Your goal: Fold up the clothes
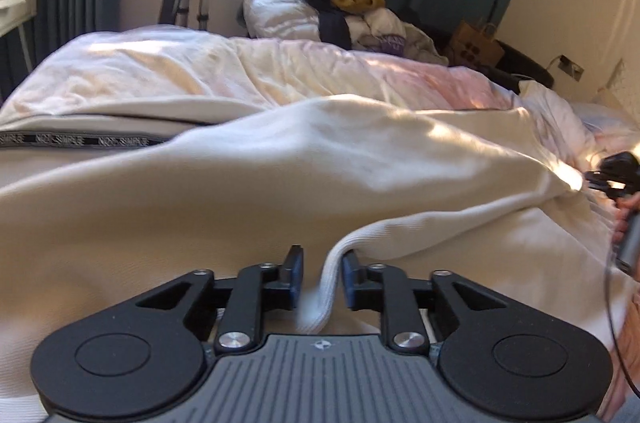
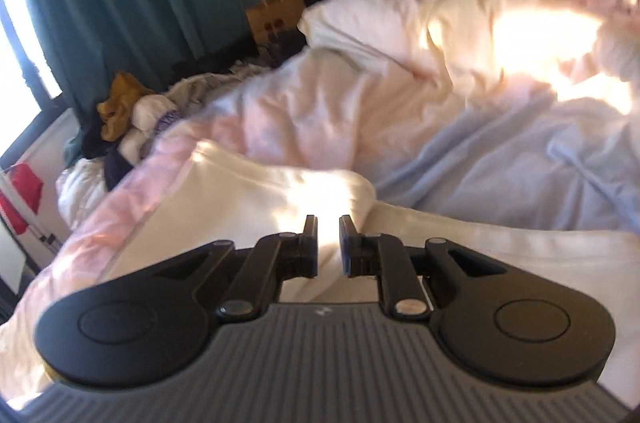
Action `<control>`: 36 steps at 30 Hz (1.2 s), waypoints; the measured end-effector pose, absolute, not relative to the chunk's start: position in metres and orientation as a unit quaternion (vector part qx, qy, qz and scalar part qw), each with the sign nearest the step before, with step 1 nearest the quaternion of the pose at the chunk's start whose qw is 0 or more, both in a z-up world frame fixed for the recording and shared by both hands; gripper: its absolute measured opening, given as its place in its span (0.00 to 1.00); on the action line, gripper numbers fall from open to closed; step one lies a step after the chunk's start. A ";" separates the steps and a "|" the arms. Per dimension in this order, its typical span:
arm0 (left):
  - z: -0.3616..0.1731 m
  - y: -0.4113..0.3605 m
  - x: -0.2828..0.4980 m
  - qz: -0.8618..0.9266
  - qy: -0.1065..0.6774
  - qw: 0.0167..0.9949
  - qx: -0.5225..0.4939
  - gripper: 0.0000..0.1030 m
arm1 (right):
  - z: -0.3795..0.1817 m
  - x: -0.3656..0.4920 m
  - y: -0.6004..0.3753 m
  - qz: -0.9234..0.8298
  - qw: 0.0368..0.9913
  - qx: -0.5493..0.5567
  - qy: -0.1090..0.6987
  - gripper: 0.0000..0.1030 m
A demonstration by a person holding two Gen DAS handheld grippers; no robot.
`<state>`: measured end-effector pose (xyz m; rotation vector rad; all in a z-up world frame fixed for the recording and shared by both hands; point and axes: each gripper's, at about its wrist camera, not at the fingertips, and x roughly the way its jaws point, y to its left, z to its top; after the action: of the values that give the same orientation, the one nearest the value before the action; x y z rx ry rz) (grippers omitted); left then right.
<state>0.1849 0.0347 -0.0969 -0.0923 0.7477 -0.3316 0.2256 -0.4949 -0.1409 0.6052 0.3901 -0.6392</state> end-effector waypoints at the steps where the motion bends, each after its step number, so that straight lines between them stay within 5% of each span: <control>1: -0.093 0.036 0.183 -0.159 0.359 0.919 -0.050 0.40 | -0.135 0.219 -0.487 -0.303 0.887 0.292 0.188 0.15; 5: -0.077 0.043 0.177 -0.143 0.337 0.928 -0.076 0.56 | -0.123 0.198 -0.451 -0.259 0.890 0.298 0.227 0.15; 16: -0.015 0.140 0.159 -0.032 0.324 0.933 -0.152 0.63 | -0.117 0.166 -0.366 -0.127 0.900 0.267 0.319 0.19; 19: 0.001 0.199 0.160 0.012 0.314 0.932 -0.179 0.69 | -0.119 0.168 -0.366 -0.140 0.898 0.265 0.323 0.29; 24: -0.003 0.308 0.180 0.014 0.283 0.925 -0.254 0.76 | -0.131 0.174 -0.371 -0.154 0.886 0.281 0.334 0.62; 36: -0.071 0.400 0.229 -0.016 0.413 0.853 -0.319 0.76 | -0.143 0.187 -0.369 -0.168 0.872 0.298 0.351 0.61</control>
<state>0.2286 0.3995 -0.0712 -0.6706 0.8685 -0.0344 0.1866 -0.3687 -0.1425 0.6219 0.7327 -0.3504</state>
